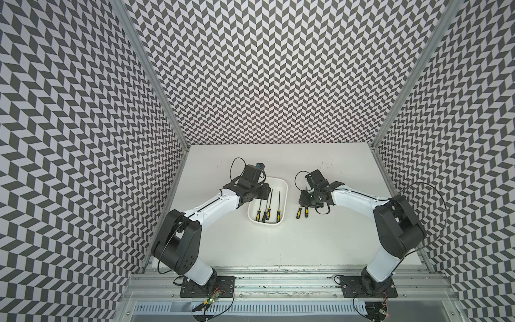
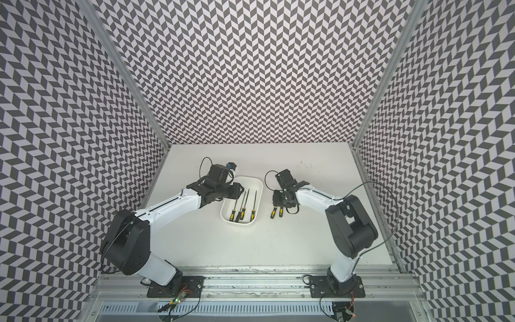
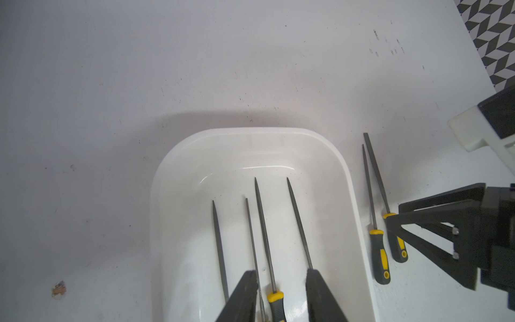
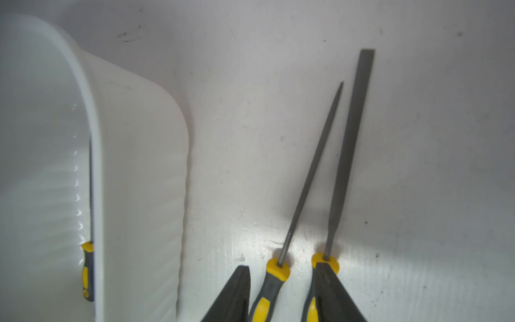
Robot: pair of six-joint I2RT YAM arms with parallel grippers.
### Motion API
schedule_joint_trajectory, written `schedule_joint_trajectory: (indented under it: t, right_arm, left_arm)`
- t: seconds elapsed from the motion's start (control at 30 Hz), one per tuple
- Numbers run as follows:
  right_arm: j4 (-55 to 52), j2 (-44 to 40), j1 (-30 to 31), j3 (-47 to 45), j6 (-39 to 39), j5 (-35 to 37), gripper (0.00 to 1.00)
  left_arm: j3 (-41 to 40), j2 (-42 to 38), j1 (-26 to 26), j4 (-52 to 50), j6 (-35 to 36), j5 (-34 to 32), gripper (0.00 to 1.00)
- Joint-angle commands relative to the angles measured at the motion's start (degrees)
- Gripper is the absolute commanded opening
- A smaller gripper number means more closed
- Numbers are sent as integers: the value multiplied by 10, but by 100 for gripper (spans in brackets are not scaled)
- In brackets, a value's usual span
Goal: Put the file tool into the storage box
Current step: Pick up the file tool from the center of the board.
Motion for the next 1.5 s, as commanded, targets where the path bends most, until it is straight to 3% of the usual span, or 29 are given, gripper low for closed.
schedule_joint_trajectory:
  t: [0.0, 0.53, 0.6, 0.73, 0.93, 1.13, 1.33, 1.47]
  right_arm:
    - [-8, -4, -2, -11, 0, 52, 42]
    - [-3, 35, 4, -38, 1, 49, 41]
    - [-7, 47, 6, -34, -1, 54, 35]
    - [-3, 57, 7, -32, -7, 68, 1]
    - [12, 7, 4, -16, -15, 71, 0]
    - [120, -111, 3, -16, -24, -38, 0]
    - [193, -108, 4, -15, -16, -253, 0]
    - [233, -91, 15, -20, -10, -315, 0]
  left_arm:
    - [9, -12, 4, 11, -7, 9, 35]
    - [5, -13, 11, 12, -1, 1, 35]
    - [6, -14, 12, 11, -1, 2, 35]
    - [5, -20, 18, 16, -5, 11, 35]
    - [9, -39, 32, 33, -15, 41, 36]
    - [-27, -66, 73, 135, -88, 180, 38]
    - [-21, -64, 74, 166, -106, 219, 41]
    - [-22, -63, 73, 175, -110, 222, 43]
